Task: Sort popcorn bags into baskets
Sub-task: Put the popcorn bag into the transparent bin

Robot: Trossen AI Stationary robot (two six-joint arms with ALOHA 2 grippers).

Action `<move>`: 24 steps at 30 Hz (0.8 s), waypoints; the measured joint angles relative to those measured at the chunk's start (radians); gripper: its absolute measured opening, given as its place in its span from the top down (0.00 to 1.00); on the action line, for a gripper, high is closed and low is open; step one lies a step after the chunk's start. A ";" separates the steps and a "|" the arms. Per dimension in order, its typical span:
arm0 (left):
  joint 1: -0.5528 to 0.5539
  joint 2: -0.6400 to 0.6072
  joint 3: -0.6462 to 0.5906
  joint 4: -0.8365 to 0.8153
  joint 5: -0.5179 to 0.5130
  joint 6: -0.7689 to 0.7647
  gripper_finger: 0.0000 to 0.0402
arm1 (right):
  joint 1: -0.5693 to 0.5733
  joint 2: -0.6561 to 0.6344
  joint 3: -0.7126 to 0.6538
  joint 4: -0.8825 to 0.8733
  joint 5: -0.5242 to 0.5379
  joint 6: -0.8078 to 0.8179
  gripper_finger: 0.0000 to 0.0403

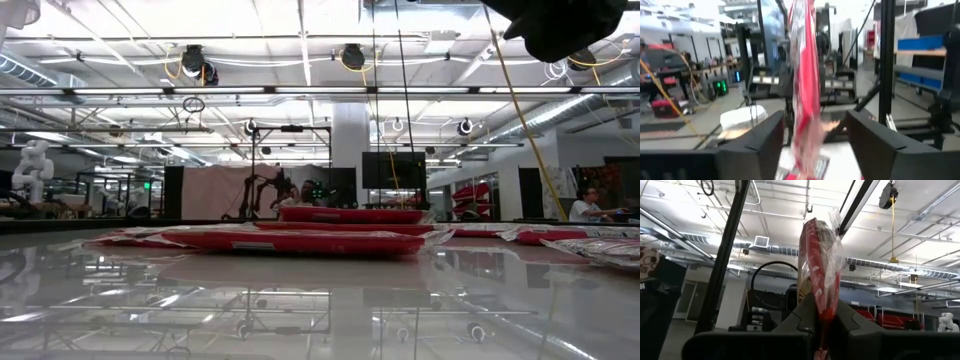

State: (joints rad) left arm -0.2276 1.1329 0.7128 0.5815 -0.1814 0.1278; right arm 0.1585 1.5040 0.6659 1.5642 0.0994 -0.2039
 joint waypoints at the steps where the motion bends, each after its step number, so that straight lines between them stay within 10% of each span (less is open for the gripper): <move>1: 0.001 0.007 0.000 0.019 0.000 0.003 0.41 | 0.000 0.000 0.000 -0.003 0.000 0.000 0.97; 10: 0.019 0.017 0.000 0.046 -0.008 0.002 0.37 | -0.001 0.000 0.000 -0.064 0.023 0.023 0.97; 24: 0.020 -0.012 0.000 -0.078 -0.081 -0.005 0.96 | -0.044 0.000 0.000 -0.154 0.055 0.114 0.97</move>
State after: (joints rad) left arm -0.2079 1.1204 0.7128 0.5035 -0.2623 0.1233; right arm 0.1148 1.5036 0.6659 1.4099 0.1542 -0.0896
